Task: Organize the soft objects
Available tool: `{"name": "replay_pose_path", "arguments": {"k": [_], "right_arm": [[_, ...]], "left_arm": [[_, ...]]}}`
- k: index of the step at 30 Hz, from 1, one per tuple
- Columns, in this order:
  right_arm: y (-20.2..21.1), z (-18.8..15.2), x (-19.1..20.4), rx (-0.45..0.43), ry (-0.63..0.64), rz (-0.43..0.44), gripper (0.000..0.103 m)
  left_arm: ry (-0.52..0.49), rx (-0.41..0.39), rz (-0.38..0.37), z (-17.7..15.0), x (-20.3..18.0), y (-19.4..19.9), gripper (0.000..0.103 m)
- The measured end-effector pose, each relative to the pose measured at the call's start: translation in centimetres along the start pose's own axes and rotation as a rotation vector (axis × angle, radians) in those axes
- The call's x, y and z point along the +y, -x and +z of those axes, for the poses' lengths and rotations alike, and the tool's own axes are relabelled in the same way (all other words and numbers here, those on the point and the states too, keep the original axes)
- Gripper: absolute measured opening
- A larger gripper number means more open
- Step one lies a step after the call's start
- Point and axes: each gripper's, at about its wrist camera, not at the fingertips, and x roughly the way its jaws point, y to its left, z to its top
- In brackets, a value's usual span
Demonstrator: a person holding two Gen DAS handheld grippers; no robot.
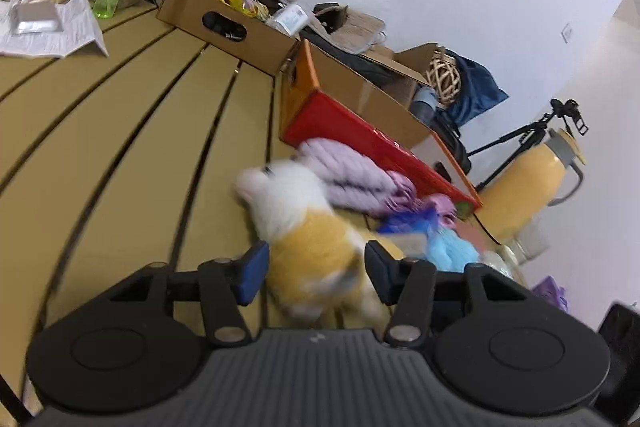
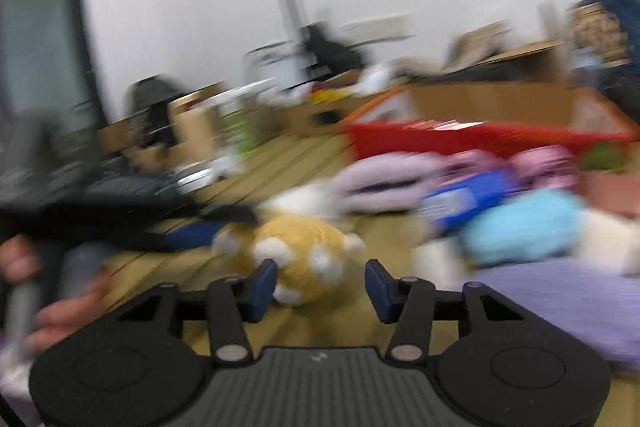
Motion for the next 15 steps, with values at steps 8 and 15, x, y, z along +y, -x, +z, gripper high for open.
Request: {"name": "replay_pose_path", "arguments": {"k": [8, 15], "right_arm": [[-3.7, 1.9, -2.3, 0.018, -0.228, 0.121, 0.053], [-7.0, 1.8, -4.1, 0.077, -0.35, 0.125, 0.05]], "left_arm": [[0.053, -0.021, 0.072, 2.3, 0.8, -1.1, 0.062], [0.122, -0.002, 0.016, 1.6, 1.2, -2.0, 0.051]]}}
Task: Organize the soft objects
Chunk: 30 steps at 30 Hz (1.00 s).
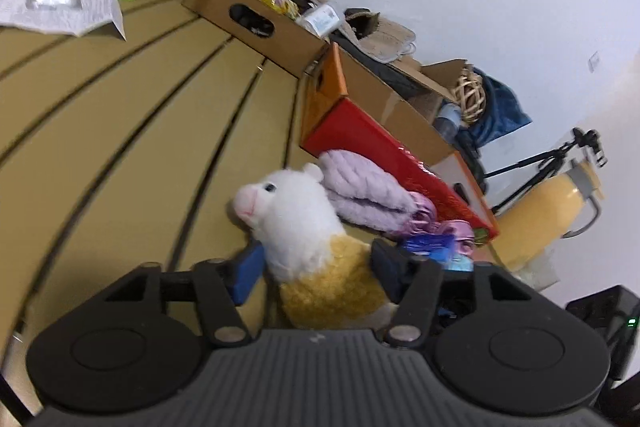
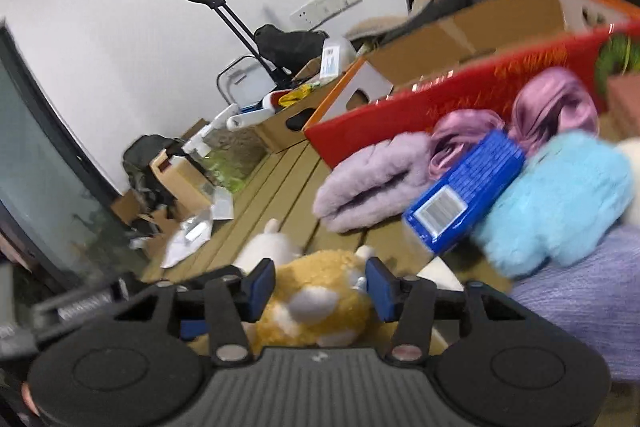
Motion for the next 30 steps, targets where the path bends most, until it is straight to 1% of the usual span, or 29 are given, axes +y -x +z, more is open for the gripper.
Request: {"name": "replay_pose_path", "arguments": {"k": [2, 4, 5, 7, 9, 11, 12, 13, 15, 16, 17, 20, 21, 22, 24, 26, 28, 29, 30], "right_arm": [[0.7, -0.2, 0.1, 0.008, -0.017, 0.007, 0.046], [1.7, -0.3, 0.0, -0.01, -0.058, 0.033, 0.043], [2.5, -0.2, 0.2, -0.027, -0.066, 0.036, 0.043], [4.4, 1.0, 1.4, -0.097, -0.043, 0.053, 0.043], [5.6, 3.8, 2.7, -0.167, 0.019, 0.059, 0.043], [5.5, 7.3, 3.7, -0.215, 0.113, 0.03, 0.042], [4.8, 9.6, 3.6, -0.227, 0.128, 0.002, 0.043], [4.0, 11.6, 3.1, -0.226, 0.114, -0.017, 0.043], [2.0, 14.6, 1.5, -0.203, 0.084, -0.05, 0.042], [0.5, 16.1, 0.2, -0.175, 0.059, -0.069, 0.042], [-0.4, 16.9, -0.8, -0.156, 0.045, -0.087, 0.042], [-4.4, 18.6, -3.8, -0.071, 0.027, -0.158, 0.043], [-5.5, 18.6, -4.6, -0.03, 0.013, -0.169, 0.043], [-6.4, 18.7, -5.3, 0.009, -0.001, -0.168, 0.043], [-7.5, 18.4, -6.2, 0.059, -0.01, -0.151, 0.042], [-8.3, 18.0, -6.5, 0.114, -0.007, -0.12, 0.041], [-8.7, 17.6, -6.4, 0.157, 0.002, -0.091, 0.042], [-8.9, 17.5, -6.1, 0.171, 0.018, -0.096, 0.042], [-9.1, 17.5, -5.8, 0.18, 0.034, -0.114, 0.042]], "left_arm": [[-0.033, -0.021, 0.012, -0.3, -0.8, 0.8, 0.05], [-0.037, -0.045, 0.003, -0.3, -1.5, 1.5, 0.049], [-0.033, -0.049, -0.012, -0.2, -2.0, 2.0, 0.049], [-0.058, -0.091, -0.046, 0.7, -3.7, 2.9, 0.049], [-0.111, -0.148, -0.082, 3.4, -6.5, 3.1, 0.049], [-0.194, -0.183, -0.088, 6.6, -9.2, 1.6, 0.049], [-0.219, -0.174, -0.082, 8.6, -10.4, -0.1, 0.049], [-0.228, -0.152, -0.073, 10.3, -11.3, -2.0, 0.049], [-0.208, -0.096, -0.056, 13.2, -11.9, -6.4, 0.047], [-0.183, -0.071, -0.041, 14.2, -11.8, -8.6, 0.046], [-0.163, -0.049, -0.028, 14.6, -11.6, -10.2, 0.046], [-0.176, 0.01, 0.043, 15.0, -11.1, -15.2, 0.046], [-0.196, 0.037, 0.083, 15.0, -11.0, -16.6, 0.046], [-0.223, 0.049, 0.118, 14.8, -11.0, -17.3, 0.046], [-0.292, 0.047, 0.164, 14.2, -10.8, -17.8, 0.049], [-0.344, 0.067, 0.174, 13.8, -10.3, -17.4, 0.05], [-0.351, 0.059, 0.178, 14.0, -9.9, -16.4, 0.053], [-0.372, 0.051, 0.177, 14.0, -10.1, -15.6, 0.058], [-0.402, 0.046, 0.17, 13.9, -10.5, -14.8, 0.068]]}}
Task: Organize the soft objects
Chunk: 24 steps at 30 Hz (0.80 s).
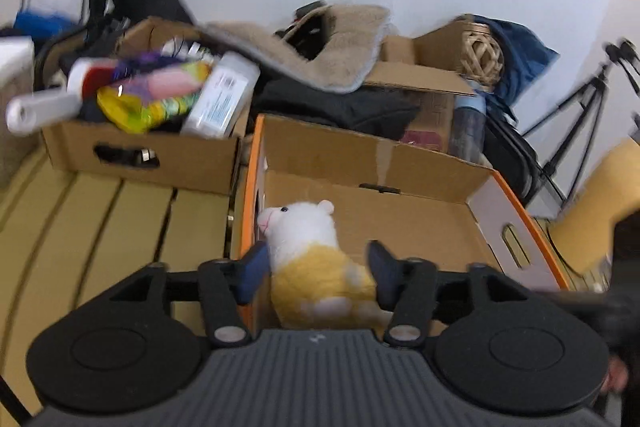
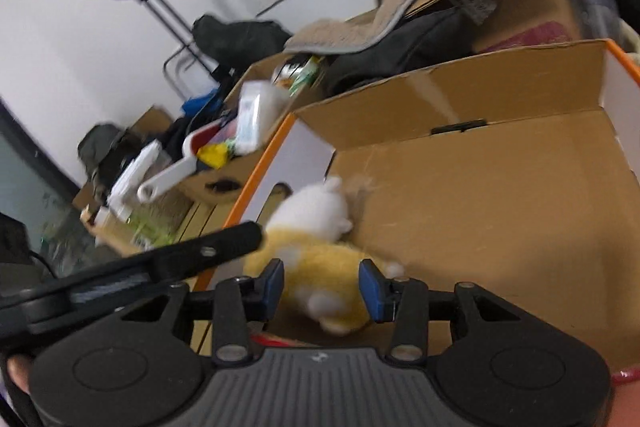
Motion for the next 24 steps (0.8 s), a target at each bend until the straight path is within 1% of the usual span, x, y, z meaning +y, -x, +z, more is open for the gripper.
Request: {"name": "replay_pose_path", "arguments": {"k": [1, 2, 4, 6, 7, 9, 12, 14, 15, 18, 19, 22, 24], "right_arm": [[0.3, -0.1, 0.4, -0.003, 0.007, -0.022, 0.042], [0.8, -0.2, 0.7, -0.004, 0.024, -0.023, 0.042], [2.8, -0.5, 1.7, -0.048, 0.06, 0.009, 0.042], [5.6, -0.8, 2.7, -0.103, 0.101, -0.02, 0.047], [7.8, -1.3, 3.4, -0.146, 0.126, -0.033, 0.048], [11.6, -2.2, 4.2, -0.198, 0.154, -0.026, 0.054], [18.1, -4.7, 5.0, -0.263, 0.203, -0.054, 0.058], [22.0, -7.4, 5.6, -0.305, 0.243, -0.081, 0.059], [24.0, -9.3, 5.9, -0.327, 0.267, -0.095, 0.06], [28.2, -14.2, 6.6, -0.383, 0.311, -0.148, 0.062], [29.7, -16.5, 6.9, -0.41, 0.325, -0.169, 0.062], [32.8, -22.4, 7.2, -0.462, 0.331, -0.188, 0.064], [34.5, -27.2, 7.6, -0.471, 0.328, -0.207, 0.066]], "left_arm": [[-0.015, -0.016, 0.013, 0.1, -0.3, 0.9, 0.07], [-0.028, -0.031, 0.026, 0.0, -0.6, 1.9, 0.07], [-0.056, -0.05, 0.025, -0.1, -1.3, 3.9, 0.07], [-0.066, -0.079, 0.041, -0.6, -2.1, 6.7, 0.071], [-0.071, -0.098, 0.042, -0.9, -2.5, 8.1, 0.076], [-0.088, -0.138, 0.034, -2.2, -3.4, 11.6, 0.081], [-0.155, -0.199, 0.013, -5.2, -5.1, 17.0, 0.085], [-0.189, -0.245, 0.011, -7.5, -6.2, 19.9, 0.089], [-0.209, -0.272, 0.016, -9.1, -6.8, 21.7, 0.091], [-0.257, -0.342, 0.033, -13.6, -8.3, 25.8, 0.096], [-0.263, -0.36, 0.04, -14.9, -8.5, 26.9, 0.098], [-0.269, -0.399, 0.05, -19.8, -9.4, 30.3, 0.099], [-0.243, -0.408, 0.062, -23.3, -9.5, 32.2, 0.1]]}}
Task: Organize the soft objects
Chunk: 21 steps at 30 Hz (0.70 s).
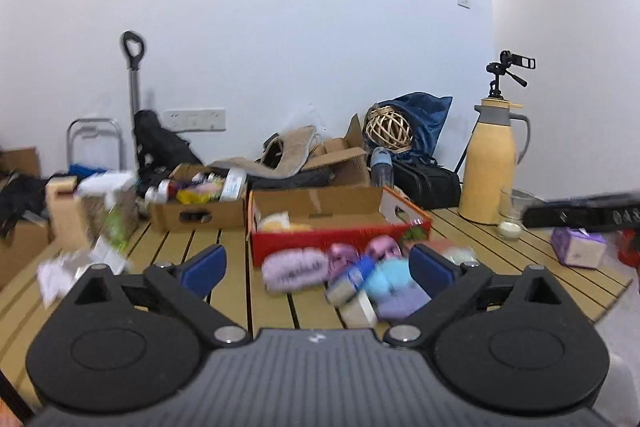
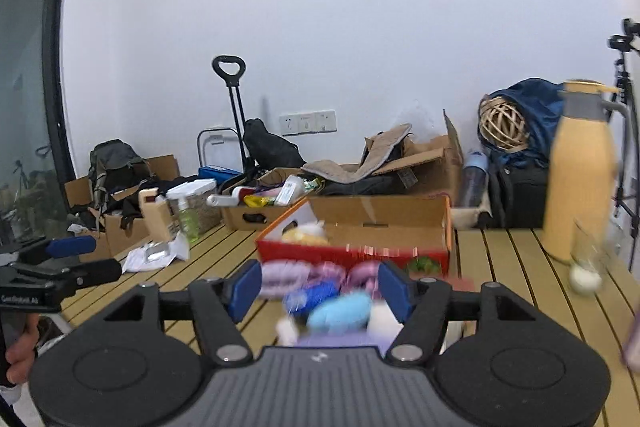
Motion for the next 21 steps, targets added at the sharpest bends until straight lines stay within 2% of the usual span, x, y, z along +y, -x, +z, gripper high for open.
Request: {"name": "replay_pose_path", "arguments": {"k": [2, 5, 10, 16, 21], "right_arm": [[2.7, -2.9, 1.2, -0.001, 0.006, -0.038, 0.066], [7.3, -6.9, 3.1, -0.027, 0.005, -0.092, 0.067], [11.3, -12.7, 5.9, -0.033, 0.051, -0.118, 0.071], [11.0, -13.5, 5.4, -0.024, 0.0, -0.119, 0.071], [9.1, -13.9, 4.6, -0.005, -0.012, -0.141, 0.071]], "left_arm": [[0.033, -0.002, 0.037, -2.9, -0.8, 3.1, 0.1], [0.084, 0.007, 0.044, -6.5, -2.0, 7.2, 0.1], [0.023, 0.031, 0.039, -9.0, -3.8, 10.7, 0.1], [0.054, 0.017, 0.044, -8.8, -3.7, 10.2, 0.1], [0.061, 0.062, 0.013, -9.8, -4.3, 8.1, 0.1]]}}
